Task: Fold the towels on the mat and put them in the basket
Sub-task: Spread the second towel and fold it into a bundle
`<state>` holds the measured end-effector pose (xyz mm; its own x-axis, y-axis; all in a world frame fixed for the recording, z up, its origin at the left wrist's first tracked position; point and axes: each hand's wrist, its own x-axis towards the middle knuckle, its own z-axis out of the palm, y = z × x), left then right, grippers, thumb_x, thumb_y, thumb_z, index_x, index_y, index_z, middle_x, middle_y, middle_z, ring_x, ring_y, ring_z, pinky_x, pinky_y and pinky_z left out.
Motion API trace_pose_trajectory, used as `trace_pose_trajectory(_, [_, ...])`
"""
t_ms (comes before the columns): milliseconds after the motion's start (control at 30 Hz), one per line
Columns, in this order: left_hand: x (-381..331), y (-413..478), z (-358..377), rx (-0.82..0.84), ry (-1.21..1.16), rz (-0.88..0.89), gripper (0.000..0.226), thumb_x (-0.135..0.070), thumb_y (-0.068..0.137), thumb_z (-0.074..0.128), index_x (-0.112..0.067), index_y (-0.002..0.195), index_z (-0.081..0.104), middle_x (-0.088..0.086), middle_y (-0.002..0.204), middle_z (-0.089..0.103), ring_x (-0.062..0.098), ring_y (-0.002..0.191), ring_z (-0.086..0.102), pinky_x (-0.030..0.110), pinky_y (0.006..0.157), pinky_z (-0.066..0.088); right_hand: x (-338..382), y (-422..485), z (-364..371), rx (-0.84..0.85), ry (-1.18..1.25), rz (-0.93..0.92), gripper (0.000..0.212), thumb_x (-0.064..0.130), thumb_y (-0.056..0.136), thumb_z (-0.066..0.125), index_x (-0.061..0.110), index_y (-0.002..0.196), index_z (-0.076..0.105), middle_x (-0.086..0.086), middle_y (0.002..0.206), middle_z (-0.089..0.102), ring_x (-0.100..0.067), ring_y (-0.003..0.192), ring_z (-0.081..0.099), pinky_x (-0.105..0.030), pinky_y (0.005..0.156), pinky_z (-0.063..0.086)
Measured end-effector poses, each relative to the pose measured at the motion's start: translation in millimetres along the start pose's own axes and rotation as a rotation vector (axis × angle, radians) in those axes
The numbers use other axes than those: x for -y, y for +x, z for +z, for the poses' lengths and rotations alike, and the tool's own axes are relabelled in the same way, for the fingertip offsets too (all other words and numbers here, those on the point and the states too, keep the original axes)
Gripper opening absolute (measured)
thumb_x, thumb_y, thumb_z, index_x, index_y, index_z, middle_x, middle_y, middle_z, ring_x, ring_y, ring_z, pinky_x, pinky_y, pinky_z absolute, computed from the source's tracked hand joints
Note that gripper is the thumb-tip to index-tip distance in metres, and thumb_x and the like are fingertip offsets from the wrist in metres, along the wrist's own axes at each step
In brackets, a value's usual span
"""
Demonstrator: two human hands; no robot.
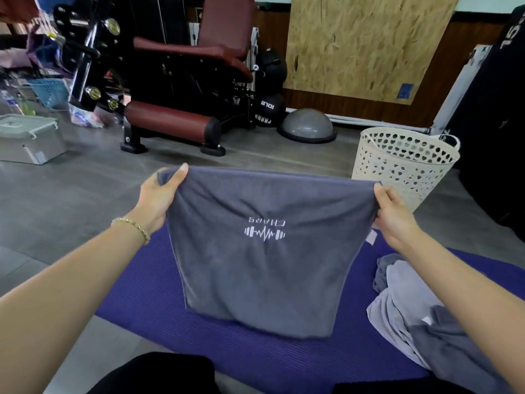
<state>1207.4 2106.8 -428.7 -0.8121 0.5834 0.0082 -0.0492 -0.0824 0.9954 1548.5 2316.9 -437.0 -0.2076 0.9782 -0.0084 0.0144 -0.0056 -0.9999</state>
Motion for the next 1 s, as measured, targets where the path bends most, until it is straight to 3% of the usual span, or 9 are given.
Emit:
trace_pose_trajectory(133, [-29, 23, 13, 0.036, 0.001, 0.152, 0.034, -0.050, 0.072, 0.077, -0.022, 0.089, 0.067, 0.001, 0.097, 0.071, 0.017, 0.094, 0.066, 0.033, 0.082, 0.054, 27, 10, -4, -0.062, 0.051, -0.075, 0.023, 0.033, 0.100, 0.045, 0.024, 0.080, 0.051, 0.009, 0.087, 0.055, -0.008, 0.083, 0.049, -0.026, 0.072, 0.042])
trace_pose_trajectory(233, [-25, 29, 18, 0.121, 0.070, 0.132, 0.038, -0.051, 0.070, 0.077, -0.021, 0.091, 0.068, 0.002, 0.100, 0.072, 0.017, 0.097, 0.067, 0.032, 0.085, 0.053, 13, 11, -8, -0.062, 0.056, -0.062, 0.021, 0.030, 0.101, 0.044, 0.024, 0.083, 0.054, 0.008, 0.095, 0.061, -0.008, 0.088, 0.055, -0.026, 0.076, 0.047])
trace_pose_trajectory(367, [46, 24, 20, 0.166, 0.255, -0.006, 0.015, -0.037, 0.083, 0.070, -0.023, 0.086, 0.067, -0.004, 0.092, 0.070, 0.013, 0.092, 0.066, 0.025, 0.077, 0.050, -66, 10, -16, -0.121, -0.020, 0.083, 0.023, 0.027, 0.098, 0.051, 0.021, 0.076, 0.055, -0.001, 0.086, 0.061, -0.020, 0.091, 0.055, -0.033, 0.071, 0.048])
trace_pose_trajectory(433, [98, 19, 12, 0.199, 0.373, -0.137, 0.020, -0.039, 0.084, 0.069, -0.020, 0.090, 0.069, -0.003, 0.091, 0.070, 0.013, 0.091, 0.065, 0.022, 0.073, 0.049, -115, 4, -17, -0.121, -0.129, 0.181, 0.024, 0.028, 0.098, 0.052, 0.020, 0.075, 0.056, -0.005, 0.086, 0.061, -0.024, 0.090, 0.055, -0.033, 0.067, 0.047])
trace_pose_trajectory(533, [174, 7, -5, 0.286, 0.514, -0.393, 0.032, -0.041, 0.083, 0.069, -0.013, 0.101, 0.071, 0.004, 0.096, 0.072, 0.018, 0.093, 0.066, 0.030, 0.081, 0.052, -181, -14, -21, -0.042, -0.269, 0.311, 0.024, 0.030, 0.098, 0.051, 0.017, 0.079, 0.059, -0.008, 0.091, 0.061, -0.020, 0.081, 0.056, -0.031, 0.063, 0.047])
trace_pose_trajectory(667, [242, -3, -18, 0.349, 0.601, -0.568, 0.021, -0.033, 0.084, 0.071, -0.014, 0.092, 0.075, 0.003, 0.092, 0.075, 0.016, 0.086, 0.069, 0.023, 0.071, 0.050, -257, -30, -31, 0.046, -0.377, 0.462, 0.026, 0.032, 0.097, 0.052, 0.012, 0.081, 0.059, -0.011, 0.083, 0.060, -0.022, 0.073, 0.055, -0.032, 0.061, 0.044])
trace_pose_trajectory(767, [273, 3, -18, 0.388, 0.645, -0.625, 0.018, -0.030, 0.086, 0.069, -0.014, 0.092, 0.075, 0.001, 0.089, 0.075, 0.012, 0.084, 0.068, 0.018, 0.068, 0.050, -295, -25, -31, 0.082, -0.435, 0.537, 0.019, 0.036, 0.095, 0.054, 0.021, 0.088, 0.064, -0.008, 0.095, 0.066, -0.026, 0.090, 0.062, -0.038, 0.076, 0.049])
trace_pose_trajectory(867, [306, 16, -14, 0.362, 0.675, -0.593, 0.009, -0.025, 0.086, 0.069, -0.017, 0.087, 0.074, -0.003, 0.087, 0.073, 0.008, 0.083, 0.066, 0.018, 0.074, 0.050, -322, -9, -25, 0.102, -0.469, 0.554, 0.013, 0.032, 0.095, 0.056, 0.022, 0.091, 0.064, -0.008, 0.096, 0.067, -0.025, 0.089, 0.063, -0.040, 0.081, 0.051])
trace_pose_trajectory(1000, [346, 49, -9, 0.246, 0.767, -0.528, 0.016, -0.024, 0.090, 0.066, -0.013, 0.101, 0.069, 0.005, 0.101, 0.069, 0.015, 0.088, 0.062, 0.027, 0.079, 0.050, -350, 30, -20, 0.078, -0.567, 0.561, 0.017, 0.016, 0.097, 0.052, 0.021, 0.082, 0.057, -0.018, 0.097, 0.067, -0.023, 0.071, 0.061, -0.032, 0.064, 0.048])
